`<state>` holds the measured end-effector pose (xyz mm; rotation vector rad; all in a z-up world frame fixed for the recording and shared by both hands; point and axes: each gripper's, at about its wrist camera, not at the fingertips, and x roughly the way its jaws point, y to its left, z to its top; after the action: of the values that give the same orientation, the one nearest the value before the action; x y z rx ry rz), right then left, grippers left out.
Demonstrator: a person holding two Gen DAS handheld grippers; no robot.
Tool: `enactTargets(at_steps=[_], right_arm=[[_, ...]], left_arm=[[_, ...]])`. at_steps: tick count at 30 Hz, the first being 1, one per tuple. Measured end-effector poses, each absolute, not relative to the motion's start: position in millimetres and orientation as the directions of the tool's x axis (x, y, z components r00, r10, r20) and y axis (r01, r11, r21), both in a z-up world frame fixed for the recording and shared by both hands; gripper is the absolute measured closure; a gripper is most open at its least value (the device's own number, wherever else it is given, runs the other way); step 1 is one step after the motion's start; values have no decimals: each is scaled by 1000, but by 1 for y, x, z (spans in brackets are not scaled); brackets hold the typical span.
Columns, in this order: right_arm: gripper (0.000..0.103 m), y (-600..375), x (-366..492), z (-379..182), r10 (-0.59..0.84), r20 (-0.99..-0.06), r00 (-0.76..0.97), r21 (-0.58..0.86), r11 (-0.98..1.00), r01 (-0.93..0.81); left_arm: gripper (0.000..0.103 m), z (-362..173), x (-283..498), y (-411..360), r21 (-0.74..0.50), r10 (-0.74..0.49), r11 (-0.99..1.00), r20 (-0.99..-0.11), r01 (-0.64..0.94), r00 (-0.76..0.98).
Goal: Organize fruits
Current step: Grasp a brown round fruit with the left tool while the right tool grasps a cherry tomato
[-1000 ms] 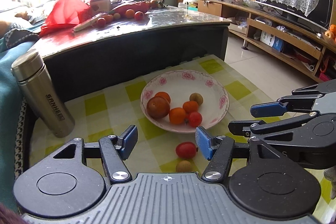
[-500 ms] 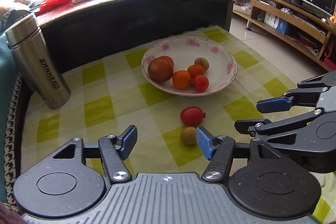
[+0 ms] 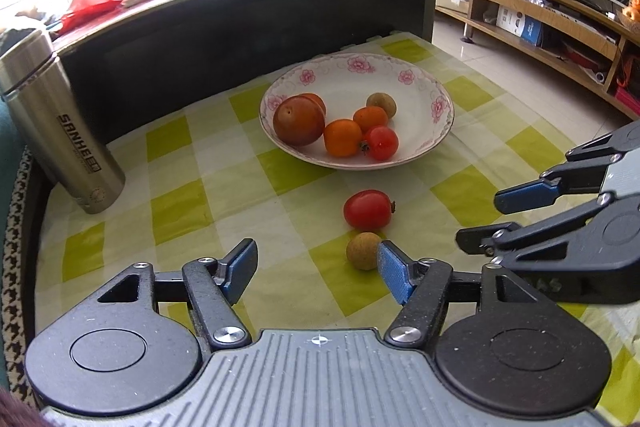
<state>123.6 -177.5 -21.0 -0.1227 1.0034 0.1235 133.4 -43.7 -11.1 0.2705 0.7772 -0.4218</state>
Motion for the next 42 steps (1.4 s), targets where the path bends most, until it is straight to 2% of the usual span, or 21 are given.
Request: enactTargets(at_steps=[9,15,22,27,42], right_arm=[[58,-196,130,-29,52,-857,513,-12,993,-120],[58,-204,134,-32,41,-857,513,-13,995,-102],[58,-203,136,-29,46,-853,519,-12,994,-108],[58,-201,134,-25,32,-841,541,-37,993,-115],[58,-194,139,-23,86,-832,548,4,989,-148]], left_arm=[[30,-30,147,-58,58,-301,865,-734,498,609],[35,-43,149,-70,61,-312,855,-733,515,605],[59,-41,141,-74,62,-329,845,-722,531,608],[69,-40,136,-74,76,-324,836,-730,543,601],[69,-28,133,-46,44,-316,863,-731,504,605]])
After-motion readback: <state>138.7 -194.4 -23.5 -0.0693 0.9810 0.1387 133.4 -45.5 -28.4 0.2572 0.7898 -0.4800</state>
